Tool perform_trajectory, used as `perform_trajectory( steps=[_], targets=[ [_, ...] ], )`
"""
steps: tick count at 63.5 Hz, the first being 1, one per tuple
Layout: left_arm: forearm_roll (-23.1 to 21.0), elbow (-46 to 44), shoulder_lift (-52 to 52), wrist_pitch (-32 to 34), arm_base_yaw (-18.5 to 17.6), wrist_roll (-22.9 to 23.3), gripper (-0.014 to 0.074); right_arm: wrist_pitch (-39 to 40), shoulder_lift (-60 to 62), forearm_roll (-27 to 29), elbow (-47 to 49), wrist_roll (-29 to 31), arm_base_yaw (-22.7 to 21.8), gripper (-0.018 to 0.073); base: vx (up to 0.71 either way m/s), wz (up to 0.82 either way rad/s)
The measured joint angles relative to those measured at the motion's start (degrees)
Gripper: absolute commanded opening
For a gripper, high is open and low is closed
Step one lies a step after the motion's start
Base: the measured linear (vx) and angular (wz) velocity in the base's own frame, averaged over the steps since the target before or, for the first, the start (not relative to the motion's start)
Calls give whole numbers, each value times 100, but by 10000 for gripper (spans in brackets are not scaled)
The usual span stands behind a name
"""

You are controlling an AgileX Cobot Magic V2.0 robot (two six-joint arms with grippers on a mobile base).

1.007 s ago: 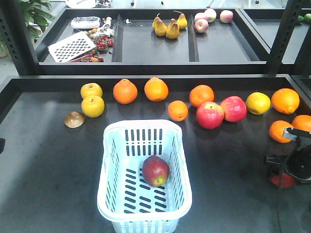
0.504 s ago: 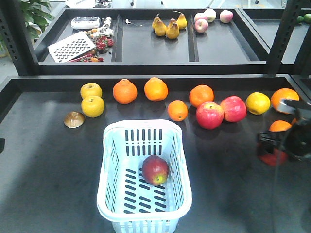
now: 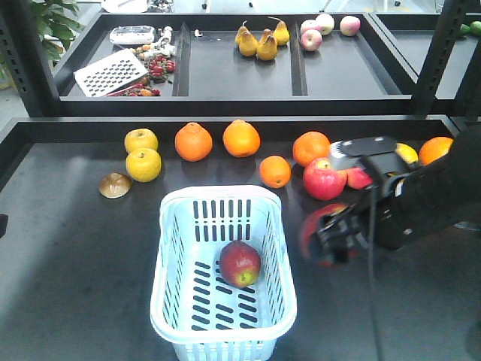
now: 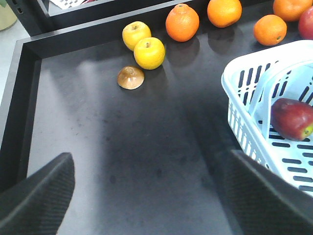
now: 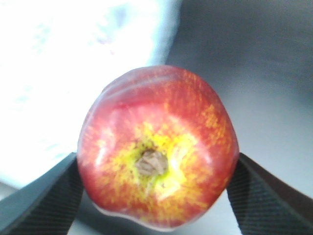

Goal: Pick three apples into basket with both arms
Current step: 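Carry the red apple into the basket and open the right gripper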

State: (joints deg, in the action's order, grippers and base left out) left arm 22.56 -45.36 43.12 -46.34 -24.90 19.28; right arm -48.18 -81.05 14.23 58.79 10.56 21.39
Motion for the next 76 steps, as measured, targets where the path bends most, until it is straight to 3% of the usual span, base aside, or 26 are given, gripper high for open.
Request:
perform_trajectory(
  steps=[10, 20, 37, 44, 62, 71, 76],
  targets=[
    [0, 0, 0, 0, 0, 0, 589, 165, -12, 73, -2, 0, 767, 264, 0, 0],
    [0, 0, 0, 0, 0, 0, 589, 828, -272, 277, -7, -5, 1283, 309, 0, 0],
    [0, 0, 0, 0, 0, 0, 589, 1680, -869, 364, -7, 35, 1733, 624, 0, 0],
    [0, 0, 0, 0, 0, 0, 589, 1822, -970, 376, -9, 35, 1760, 730, 0, 0],
    [0, 0, 0, 0, 0, 0, 589, 1691, -964, 376, -9, -102, 1707, 715, 0, 0],
    [0, 0, 0, 0, 0, 0, 589, 1076, -776, 256, -9, -202, 1211, 704, 0, 0],
    [0, 0, 0, 0, 0, 0, 589, 661, -559, 111, -9, -223, 667, 699, 0, 0]
  ],
)
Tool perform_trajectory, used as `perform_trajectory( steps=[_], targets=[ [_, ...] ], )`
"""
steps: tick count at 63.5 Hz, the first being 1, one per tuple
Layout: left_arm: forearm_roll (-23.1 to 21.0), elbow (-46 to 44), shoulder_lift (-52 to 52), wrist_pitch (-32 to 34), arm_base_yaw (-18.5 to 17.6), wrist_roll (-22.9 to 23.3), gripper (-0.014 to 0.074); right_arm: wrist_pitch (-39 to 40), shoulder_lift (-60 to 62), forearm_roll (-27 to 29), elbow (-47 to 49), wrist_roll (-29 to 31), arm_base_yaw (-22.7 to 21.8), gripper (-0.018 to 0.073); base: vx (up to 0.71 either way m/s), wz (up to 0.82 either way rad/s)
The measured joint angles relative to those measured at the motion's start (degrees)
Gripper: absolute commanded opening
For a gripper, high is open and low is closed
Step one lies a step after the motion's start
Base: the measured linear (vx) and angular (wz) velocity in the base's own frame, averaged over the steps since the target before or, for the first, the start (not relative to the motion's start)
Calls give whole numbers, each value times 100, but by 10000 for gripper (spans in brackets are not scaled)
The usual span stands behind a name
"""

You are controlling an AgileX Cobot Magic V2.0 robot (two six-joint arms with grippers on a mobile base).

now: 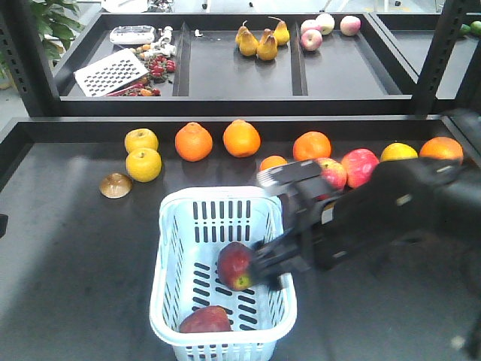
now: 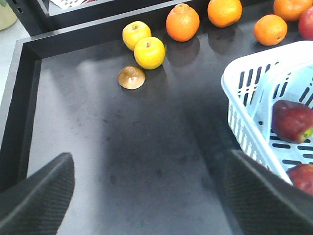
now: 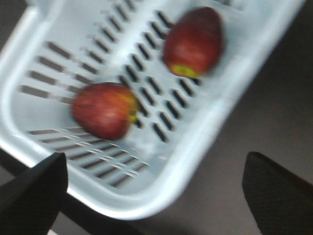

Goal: Pick three apples into basket with both arms
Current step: 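Carry the red apple into the basket and open the right gripper, then move the right gripper to the third red apple and grasp it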

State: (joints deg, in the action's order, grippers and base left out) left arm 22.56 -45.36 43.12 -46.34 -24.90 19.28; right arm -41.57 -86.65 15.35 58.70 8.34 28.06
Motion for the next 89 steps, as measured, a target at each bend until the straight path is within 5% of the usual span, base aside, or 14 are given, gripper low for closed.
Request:
perform_trajectory(
  steps=[15, 30, 40, 51, 89],
  targets=[
    [0, 0, 0, 0, 0, 0, 589, -844, 452, -789, 0, -240, -2072, 687, 0, 0],
    [0, 0, 0, 0, 0, 0, 589, -1221, 324, -1994, 0, -1137, -4164, 683, 0, 0],
    [0, 0, 0, -7, 0, 0, 589, -1276, 82, -2198, 0, -1342, -5079, 677, 0, 0],
    [0, 0, 0, -16, 0, 0, 589, -1215, -315, -2215, 0, -1414, -5439, 671, 0, 0],
    [0, 0, 0, -43, 0, 0, 589, -358, -1837, -2662, 6, -1869, -5454, 657, 0, 0]
  ],
)
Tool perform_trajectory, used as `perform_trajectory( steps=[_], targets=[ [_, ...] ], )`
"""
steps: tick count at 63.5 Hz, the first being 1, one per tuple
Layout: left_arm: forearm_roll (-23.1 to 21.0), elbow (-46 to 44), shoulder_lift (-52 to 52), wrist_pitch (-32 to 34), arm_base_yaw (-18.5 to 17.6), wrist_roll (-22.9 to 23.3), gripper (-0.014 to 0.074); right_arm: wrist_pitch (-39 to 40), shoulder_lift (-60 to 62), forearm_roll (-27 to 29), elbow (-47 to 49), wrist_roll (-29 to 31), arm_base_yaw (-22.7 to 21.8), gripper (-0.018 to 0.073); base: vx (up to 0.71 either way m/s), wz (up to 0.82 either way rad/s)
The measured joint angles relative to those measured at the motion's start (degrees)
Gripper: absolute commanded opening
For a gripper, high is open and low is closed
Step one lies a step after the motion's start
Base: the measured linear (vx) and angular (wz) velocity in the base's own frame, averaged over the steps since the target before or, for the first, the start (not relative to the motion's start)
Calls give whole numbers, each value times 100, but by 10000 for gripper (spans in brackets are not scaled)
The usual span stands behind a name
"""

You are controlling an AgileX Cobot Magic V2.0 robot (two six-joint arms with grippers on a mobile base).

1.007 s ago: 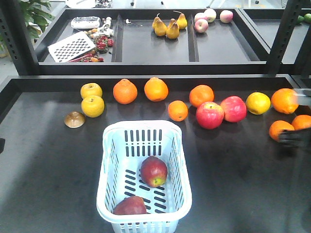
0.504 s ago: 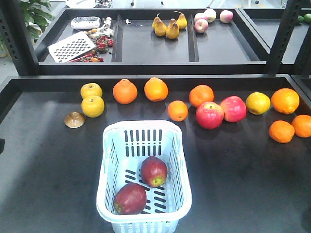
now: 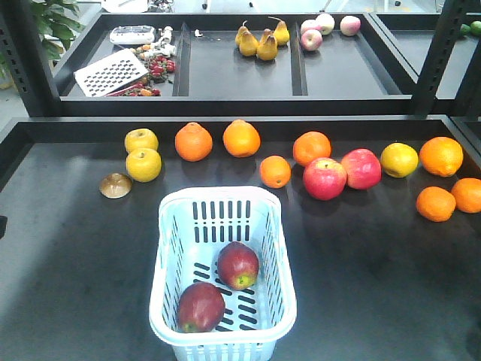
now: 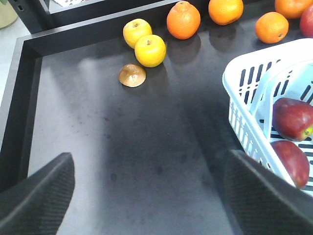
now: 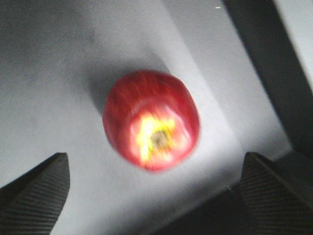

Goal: Pick three apples into basket with both arms
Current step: 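Move the right gripper to the third red apple and grasp it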

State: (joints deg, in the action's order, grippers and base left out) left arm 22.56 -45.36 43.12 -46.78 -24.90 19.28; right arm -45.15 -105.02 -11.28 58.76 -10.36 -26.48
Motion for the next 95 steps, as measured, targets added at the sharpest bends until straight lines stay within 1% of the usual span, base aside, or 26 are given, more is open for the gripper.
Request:
perform_trajectory(
  steps=[20, 28, 36, 44, 51, 57, 67, 73, 80, 87, 94, 95],
  targets=[
    [0, 0, 0, 0, 0, 0, 589, 473, -875, -61, 11, -70, 0, 648, 0, 0],
    [0, 0, 0, 0, 0, 0, 589, 544, -1171, -215, 11, -138, 0, 619, 0, 0],
    [0, 0, 0, -5, 0, 0, 589, 549, -1389, -318, 11, -294, 0, 516, 0, 0],
    [0, 0, 0, -5, 0, 0, 589, 526, -1420, -347, 30, -385, 0, 349, 0, 0],
    [0, 0, 0, -5, 0, 0, 589, 498, -1409, -341, 36, -414, 0, 246, 0, 0],
    [0, 0, 0, -5, 0, 0, 589, 462, -1289, -309, 36, -419, 0, 209, 0, 0],
    [0, 0, 0, -5, 0, 0, 589, 457, -725, -139, 36, -389, 49, 209, 0, 0],
    [0, 0, 0, -16, 0, 0, 589, 419, -224, 17, 36, -220, 227, 210, 0, 0],
    [0, 0, 0, -21, 0, 0, 589, 336, 416, 238, 31, 2, 629, 211, 0, 0],
    [0, 0, 0, -21, 0, 0, 589, 201, 1072, 360, 31, 178, 1222, 213, 0, 0],
    [0, 0, 0, -21, 0, 0, 589, -7, 1710, 410, 31, 272, 1966, 213, 0, 0],
    [0, 0, 0, -21, 0, 0, 589, -42, 1792, 415, 31, 277, 2132, 213, 0, 0]
  ],
)
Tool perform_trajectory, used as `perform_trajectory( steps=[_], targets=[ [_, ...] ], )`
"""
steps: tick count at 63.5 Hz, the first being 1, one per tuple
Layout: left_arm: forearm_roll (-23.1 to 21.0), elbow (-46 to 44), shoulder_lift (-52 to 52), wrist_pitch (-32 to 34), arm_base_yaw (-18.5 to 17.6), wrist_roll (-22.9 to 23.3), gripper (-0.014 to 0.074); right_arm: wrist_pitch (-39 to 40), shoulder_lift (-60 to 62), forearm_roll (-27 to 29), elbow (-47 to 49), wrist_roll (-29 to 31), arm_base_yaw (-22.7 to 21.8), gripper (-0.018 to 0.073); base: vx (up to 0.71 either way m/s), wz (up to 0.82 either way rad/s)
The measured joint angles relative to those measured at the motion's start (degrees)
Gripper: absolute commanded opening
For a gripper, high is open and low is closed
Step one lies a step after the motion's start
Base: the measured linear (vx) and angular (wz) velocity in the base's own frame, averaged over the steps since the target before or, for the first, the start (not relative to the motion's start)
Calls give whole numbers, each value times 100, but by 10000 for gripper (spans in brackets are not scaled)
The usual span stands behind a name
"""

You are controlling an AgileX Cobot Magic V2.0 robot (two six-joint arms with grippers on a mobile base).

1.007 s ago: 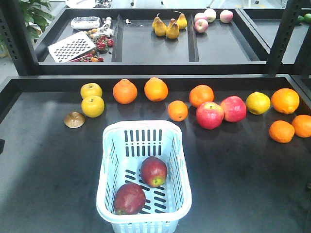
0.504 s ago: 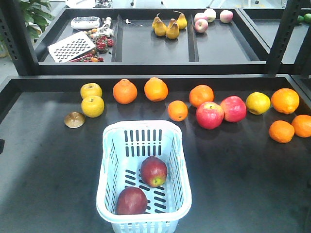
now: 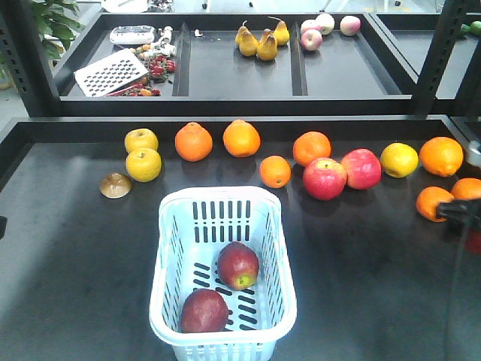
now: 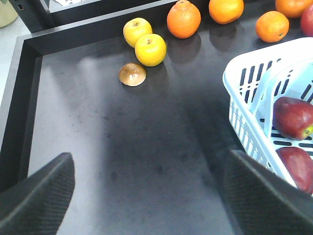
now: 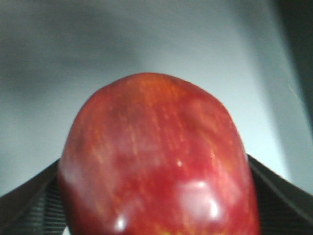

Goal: Pick three apples into basket with both arms
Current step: 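Move the right gripper to the third red apple and grasp it, then lower the red apple into the basket and open the right gripper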

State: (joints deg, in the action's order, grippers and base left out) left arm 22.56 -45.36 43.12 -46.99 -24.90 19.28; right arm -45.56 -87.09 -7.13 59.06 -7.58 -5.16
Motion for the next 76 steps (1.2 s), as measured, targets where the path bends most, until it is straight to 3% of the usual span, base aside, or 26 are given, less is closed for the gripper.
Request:
perform_trajectory(
  steps=[18, 28, 33, 42, 57, 76],
  targets=[
    [0, 0, 0, 0, 0, 0, 589, -398, 1088, 407, -24, 54, 2541, 214, 0, 0],
    [0, 0, 0, -27, 0, 0, 589, 130, 913, 663, -26, 54, 3897, 221, 0, 0],
    [0, 0, 0, -27, 0, 0, 589, 557, 658, 682, -26, 59, 4295, 243, 0, 0],
    [0, 0, 0, -27, 0, 0, 589, 1405, 61, 713, -31, 59, 4660, 369, 0, 0],
    [0, 0, 0, -28, 0, 0, 589, 2178, -479, 713, -31, 59, 4709, 730, 0, 0],
    [0, 0, 0, -33, 0, 0, 589, 2141, -512, 713, -31, 29, 4709, 706, 0, 0]
  ],
)
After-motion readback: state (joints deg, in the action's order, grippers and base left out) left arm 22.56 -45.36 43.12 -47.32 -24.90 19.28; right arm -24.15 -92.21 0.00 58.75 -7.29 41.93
